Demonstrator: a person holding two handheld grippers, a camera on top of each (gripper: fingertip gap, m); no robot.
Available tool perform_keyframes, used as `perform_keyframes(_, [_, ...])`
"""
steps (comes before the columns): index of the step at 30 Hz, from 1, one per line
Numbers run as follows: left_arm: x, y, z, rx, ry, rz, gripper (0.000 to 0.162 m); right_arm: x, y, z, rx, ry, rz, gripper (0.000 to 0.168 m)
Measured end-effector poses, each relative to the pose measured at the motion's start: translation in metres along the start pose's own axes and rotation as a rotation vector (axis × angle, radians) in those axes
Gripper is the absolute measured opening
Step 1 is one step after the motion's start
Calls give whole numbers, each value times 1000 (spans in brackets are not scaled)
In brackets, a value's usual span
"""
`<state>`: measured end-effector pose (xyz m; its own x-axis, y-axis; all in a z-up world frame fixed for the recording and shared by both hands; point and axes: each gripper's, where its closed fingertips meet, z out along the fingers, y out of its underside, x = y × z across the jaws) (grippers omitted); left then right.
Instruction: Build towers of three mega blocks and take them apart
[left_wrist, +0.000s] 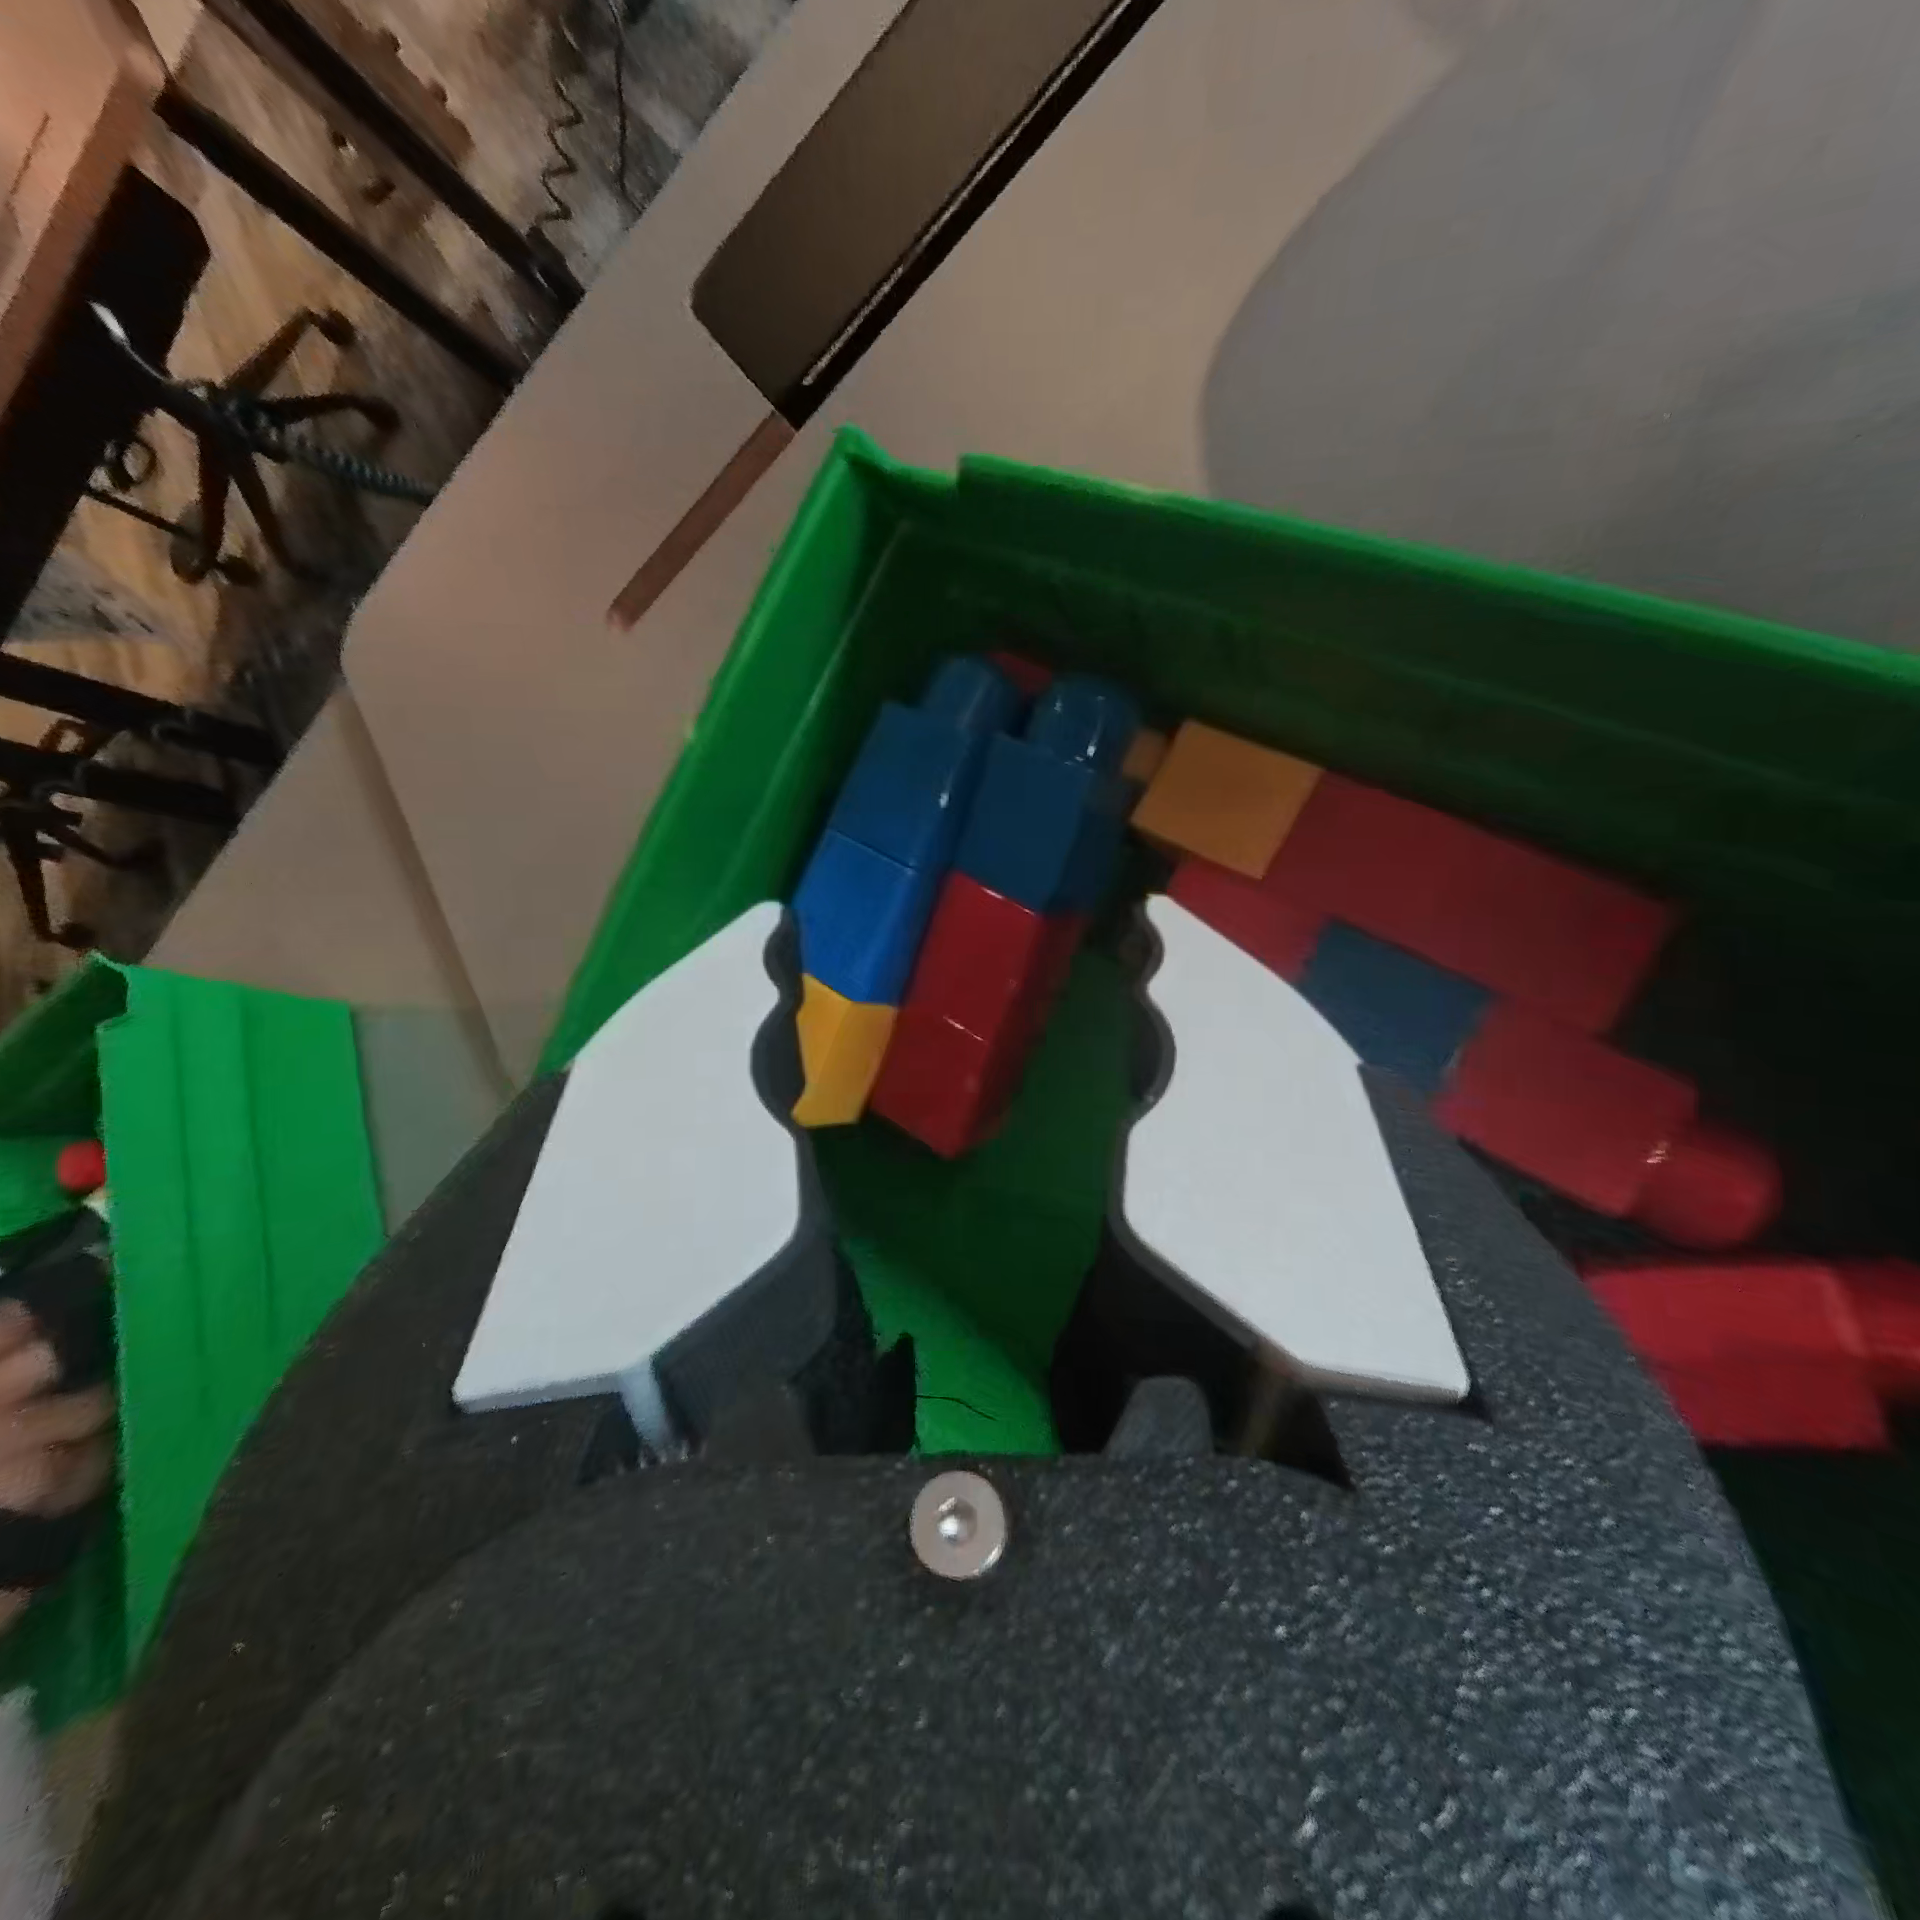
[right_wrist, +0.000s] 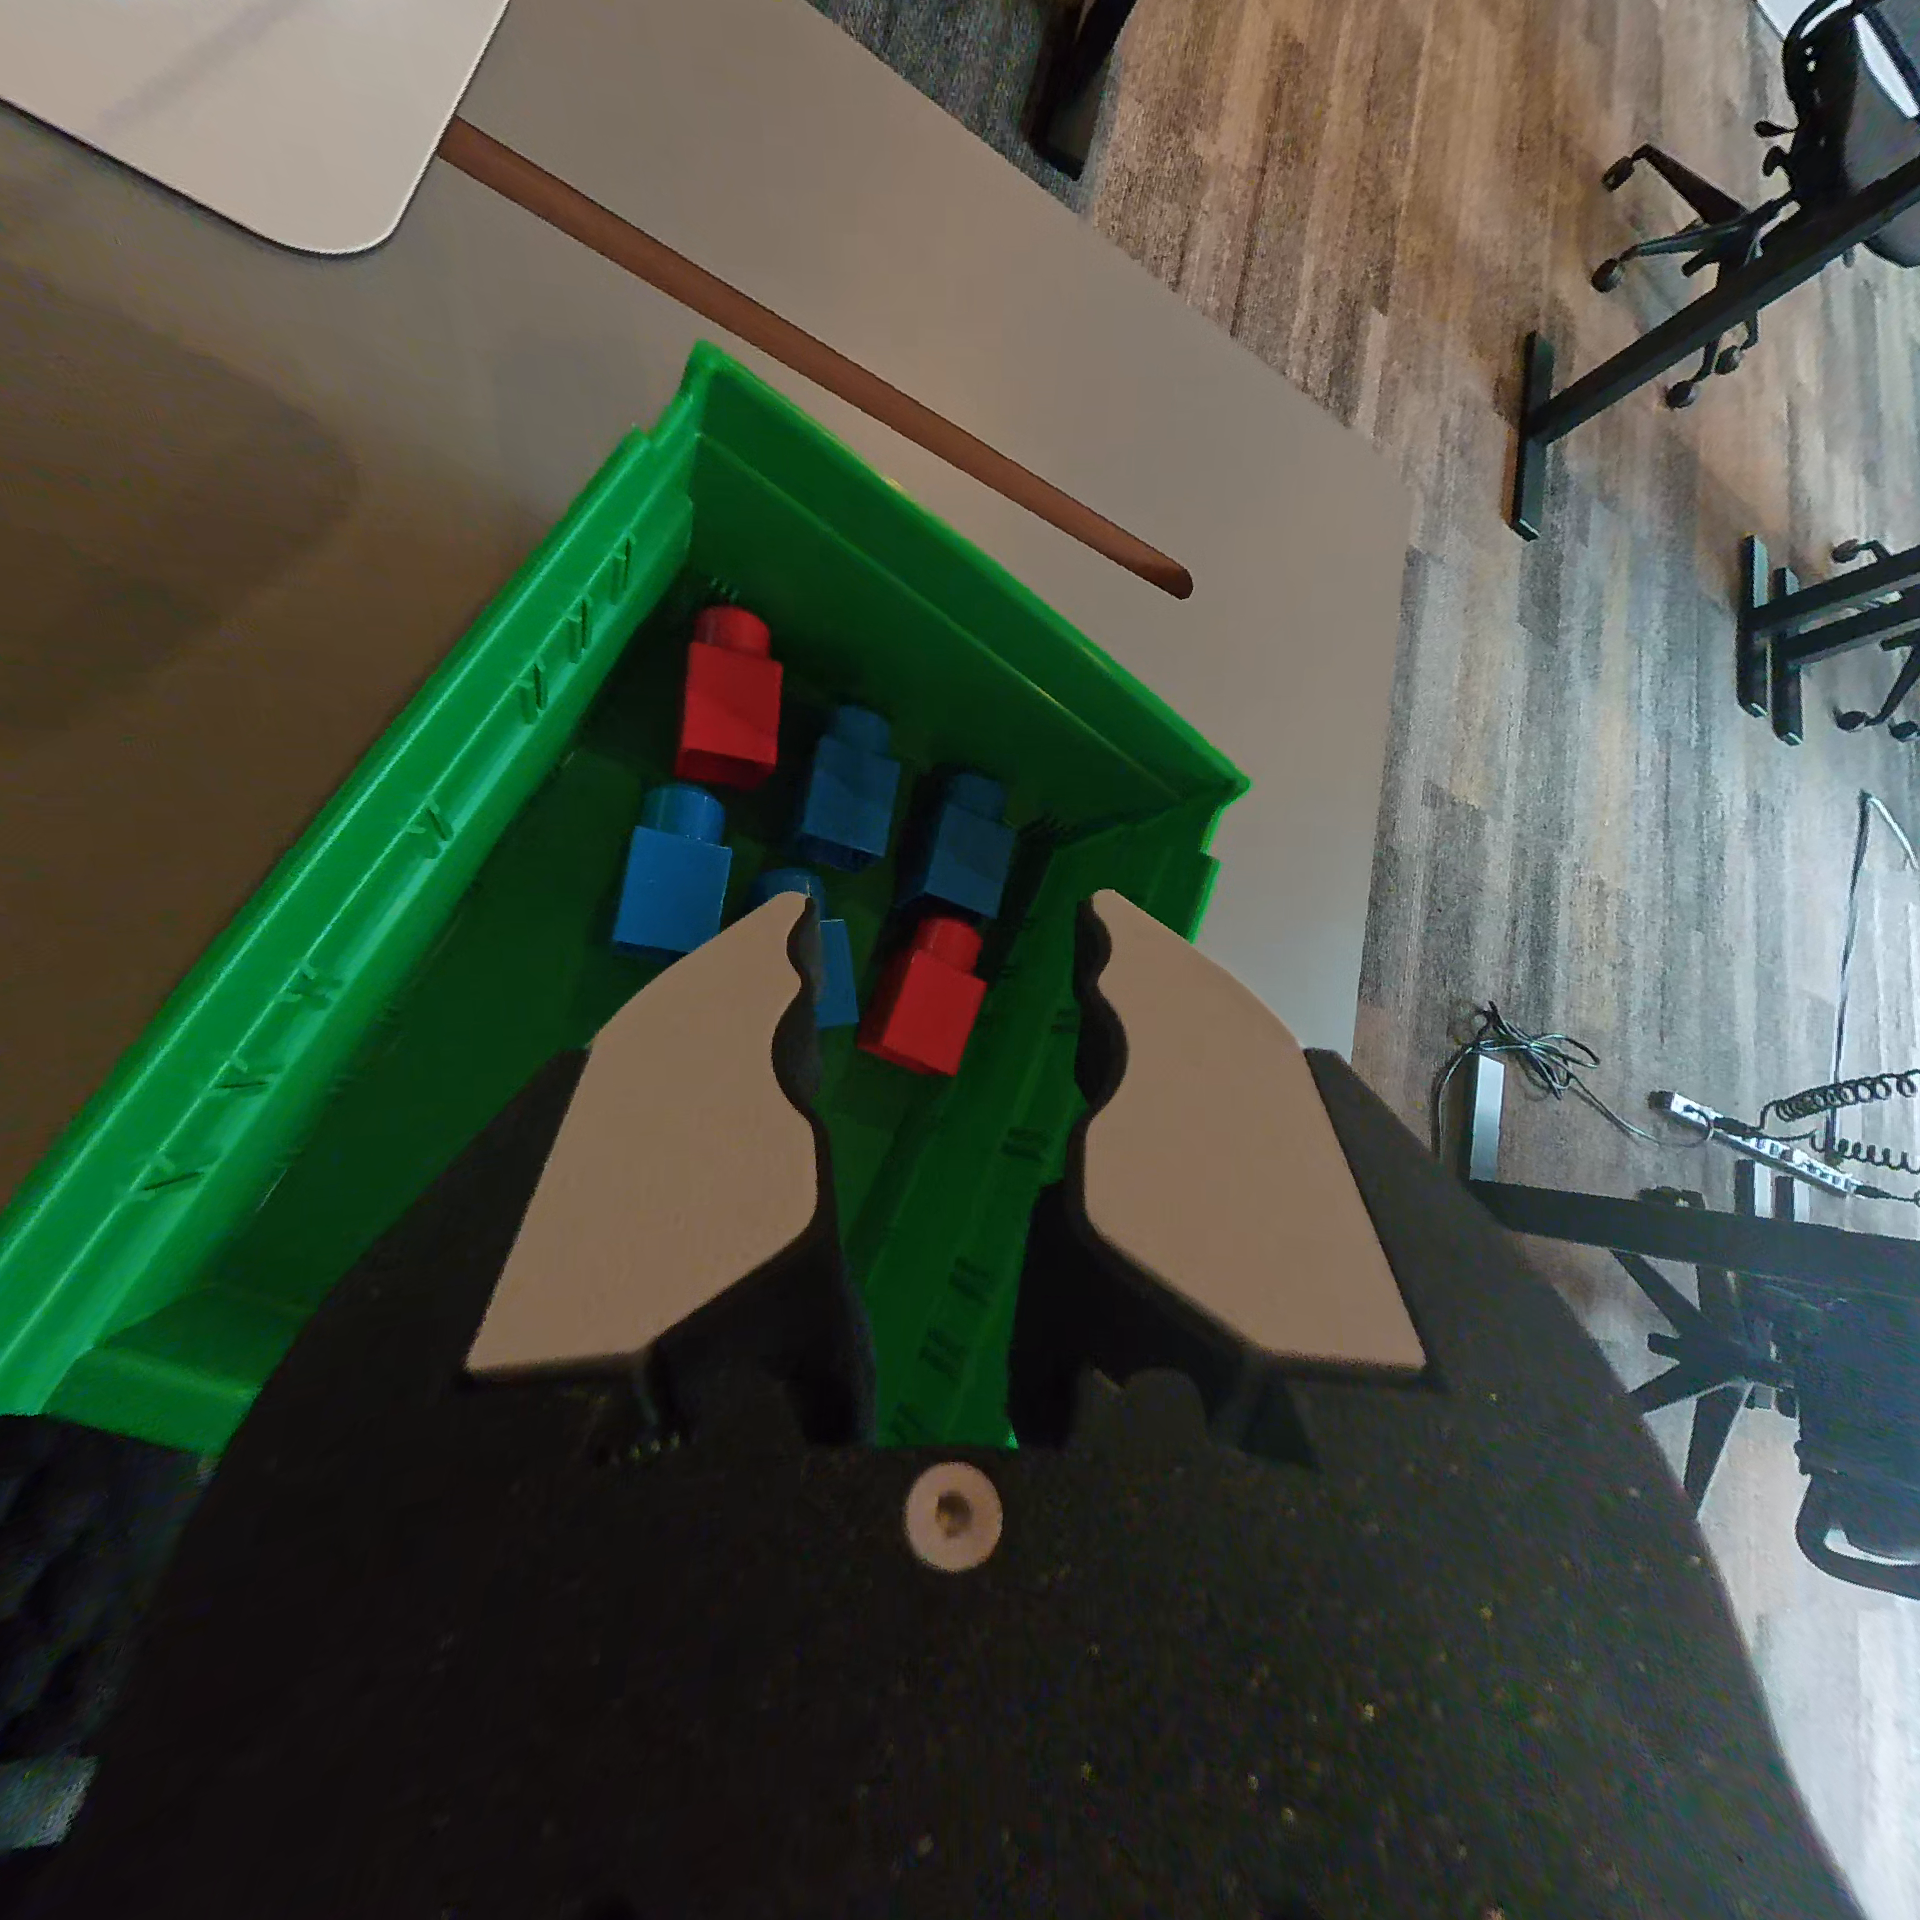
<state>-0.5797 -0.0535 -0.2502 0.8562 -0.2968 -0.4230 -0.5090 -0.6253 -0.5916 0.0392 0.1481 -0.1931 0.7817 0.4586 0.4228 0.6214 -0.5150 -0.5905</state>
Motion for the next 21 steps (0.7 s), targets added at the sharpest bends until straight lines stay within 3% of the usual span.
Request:
perform_keyframes(5, [-15,7,-1,-105,64,166,57,1,-2,-3,21,-4,1,46])
perform_keyframes(11, [6,31,15,-229,100,400,57,0,-5,-9,46,-3,-8,46])
perform_keyframes(18, [4,56,47,-240,-57,417,55,0,-6,-11,63,-10,0,47])
perform_keyframes(21, [10,49,52,-214,-61,398,55,2,-3,-10,58,-13,8,47])
